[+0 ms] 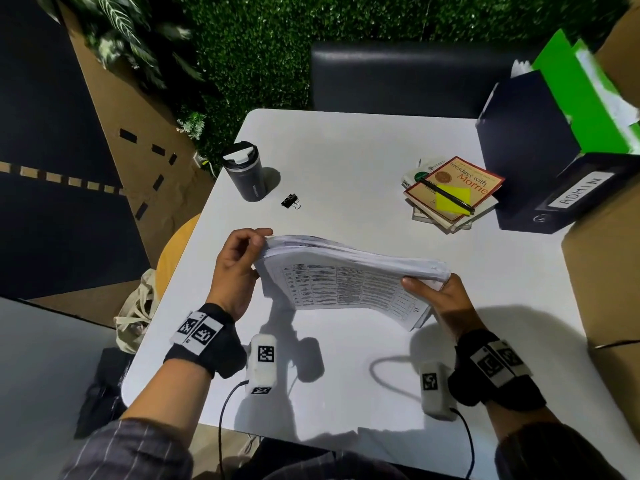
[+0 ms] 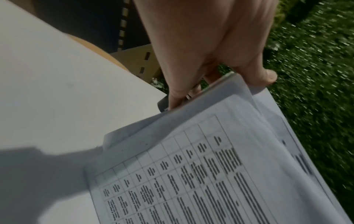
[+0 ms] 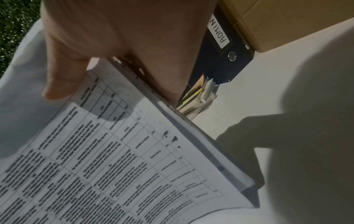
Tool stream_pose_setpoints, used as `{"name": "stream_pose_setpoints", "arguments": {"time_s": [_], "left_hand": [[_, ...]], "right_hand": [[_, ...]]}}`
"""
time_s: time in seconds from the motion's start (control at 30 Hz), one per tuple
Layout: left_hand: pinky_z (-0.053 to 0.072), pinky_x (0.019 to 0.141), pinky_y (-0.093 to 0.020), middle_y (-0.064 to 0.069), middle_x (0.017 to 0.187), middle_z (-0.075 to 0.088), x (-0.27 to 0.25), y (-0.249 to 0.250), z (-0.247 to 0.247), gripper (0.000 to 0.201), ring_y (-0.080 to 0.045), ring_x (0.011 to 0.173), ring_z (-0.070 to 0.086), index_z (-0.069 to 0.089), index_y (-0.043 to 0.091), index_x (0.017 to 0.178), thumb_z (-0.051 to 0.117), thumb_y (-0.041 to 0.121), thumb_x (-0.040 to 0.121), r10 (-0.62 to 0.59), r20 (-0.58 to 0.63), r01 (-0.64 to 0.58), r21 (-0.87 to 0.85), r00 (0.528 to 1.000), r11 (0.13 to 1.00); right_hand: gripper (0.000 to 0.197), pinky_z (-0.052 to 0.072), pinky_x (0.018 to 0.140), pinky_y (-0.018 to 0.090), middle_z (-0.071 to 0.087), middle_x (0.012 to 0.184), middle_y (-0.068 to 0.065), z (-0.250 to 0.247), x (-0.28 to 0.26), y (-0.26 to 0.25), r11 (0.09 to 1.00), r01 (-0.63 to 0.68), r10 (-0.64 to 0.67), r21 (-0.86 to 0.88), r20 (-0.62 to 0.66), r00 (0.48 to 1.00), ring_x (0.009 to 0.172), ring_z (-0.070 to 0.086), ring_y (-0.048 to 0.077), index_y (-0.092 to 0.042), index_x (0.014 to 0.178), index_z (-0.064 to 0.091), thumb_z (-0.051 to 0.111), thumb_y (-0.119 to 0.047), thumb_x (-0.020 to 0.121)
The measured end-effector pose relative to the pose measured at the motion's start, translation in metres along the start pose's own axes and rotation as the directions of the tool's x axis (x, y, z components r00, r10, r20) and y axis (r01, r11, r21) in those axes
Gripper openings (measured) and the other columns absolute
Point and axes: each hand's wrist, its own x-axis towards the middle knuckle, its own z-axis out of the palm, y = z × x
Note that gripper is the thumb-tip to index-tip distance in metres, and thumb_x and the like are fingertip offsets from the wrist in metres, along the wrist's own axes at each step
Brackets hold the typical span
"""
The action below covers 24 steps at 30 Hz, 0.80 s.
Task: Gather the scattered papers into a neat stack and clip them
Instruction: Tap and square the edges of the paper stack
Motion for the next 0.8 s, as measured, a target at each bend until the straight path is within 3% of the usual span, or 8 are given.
{"name": "stream_pose_setpoints", "arguments": {"time_s": [0.2,0.27,0.37,0.43,0.53,0.6,0.7,0.8], "left_hand": [[0.052,0.073,-0.025,-0.010,0.114,0.064,-0.001,-0.004,0.000,0.012,-0.023,0.095,0.062,0.046,0.017,0.083,0.052,0.018,0.093,-0.086,0.019,0.087,-0.061,0.996,0.994],[0.052,0.072,-0.025,-0.004,0.103,0.066,-0.004,-0.003,0.004,0.013,-0.017,0.088,0.064,0.044,0.020,0.090,0.053,0.029,0.088,-0.099,0.023,0.101,-0.077,0.995,0.992],[0.048,0.078,-0.033,-0.009,0.106,0.060,-0.007,-0.003,0.009,0.057,-0.025,0.097,0.058,0.044,0.032,0.110,0.075,0.054,0.068,-0.100,0.065,0.101,-0.018,0.993,0.995],[0.050,0.079,-0.034,-0.016,0.113,0.054,-0.009,0.001,0.012,0.080,-0.028,0.099,0.059,0.041,0.039,0.119,0.086,0.052,0.054,-0.065,0.108,0.063,0.021,0.992,0.998],[0.053,0.085,-0.035,-0.013,0.117,0.054,-0.009,0.014,0.013,0.088,-0.027,0.104,0.062,0.038,0.043,0.127,0.089,0.033,0.055,0.052,0.127,-0.057,0.037,0.991,0.998],[0.053,0.088,-0.033,-0.009,0.117,0.054,-0.012,0.017,0.012,0.084,-0.024,0.105,0.062,0.038,0.045,0.127,0.086,0.034,0.059,0.083,0.132,-0.088,0.033,0.988,0.996],[0.050,0.093,-0.033,-0.009,0.115,0.054,-0.017,0.003,0.007,0.087,-0.024,0.104,0.059,0.042,0.043,0.125,0.087,0.052,0.051,-0.002,0.098,-0.004,0.060,0.995,0.998],[0.052,0.086,-0.029,-0.002,0.115,0.060,-0.019,-0.012,0.000,0.094,-0.020,0.104,0.062,0.044,0.037,0.125,0.091,0.050,0.044,-0.065,0.053,0.059,0.096,0.997,0.994]], "right_hand": [[0.040,0.051,0.087,0.037,0.077,0.093,0.002,-0.001,-0.004,-0.001,0.999,0.020,-0.021,0.039,0.036,0.999,0.094,0.071,0.020,-0.014,0.092,0.075,0.086,-0.024,0.055],[0.053,0.052,0.090,0.038,0.076,0.099,0.004,0.003,-0.003,-0.002,1.000,0.014,-0.014,0.024,0.021,1.000,0.101,0.069,0.024,-0.015,0.097,0.075,0.089,-0.038,0.051],[0.066,0.050,0.097,0.046,0.075,0.101,0.002,0.009,-0.001,-0.004,1.000,-0.011,0.011,0.006,-0.028,1.000,0.102,0.068,0.024,-0.023,0.101,0.073,0.084,-0.061,0.047],[0.060,0.050,0.096,0.046,0.076,0.100,0.001,0.012,-0.002,-0.012,1.000,0.011,-0.011,-0.001,-0.031,0.999,0.100,0.069,0.022,-0.023,0.099,0.073,0.080,-0.060,0.053],[0.018,0.056,0.079,0.024,0.076,0.088,-0.008,0.008,-0.008,-0.022,0.995,0.101,-0.100,0.017,-0.030,0.995,0.087,0.071,0.008,-0.020,0.092,0.071,0.074,-0.025,0.075],[0.020,0.053,0.068,0.014,0.075,0.080,-0.013,0.002,-0.010,-0.020,0.991,0.134,-0.132,0.018,-0.065,0.989,0.077,0.069,0.000,-0.022,0.089,0.068,0.070,-0.005,0.080],[0.027,0.054,0.066,0.015,0.076,0.077,-0.013,-0.005,-0.013,-0.005,1.000,0.022,-0.022,-0.002,-0.048,0.999,0.078,0.070,0.010,-0.020,0.085,0.070,0.086,-0.019,0.063],[0.066,0.055,0.067,0.017,0.077,0.082,-0.007,-0.006,-0.009,0.007,0.997,-0.074,0.074,-0.038,0.006,0.997,0.083,0.072,0.012,-0.018,0.087,0.071,0.093,-0.037,0.028]]}}
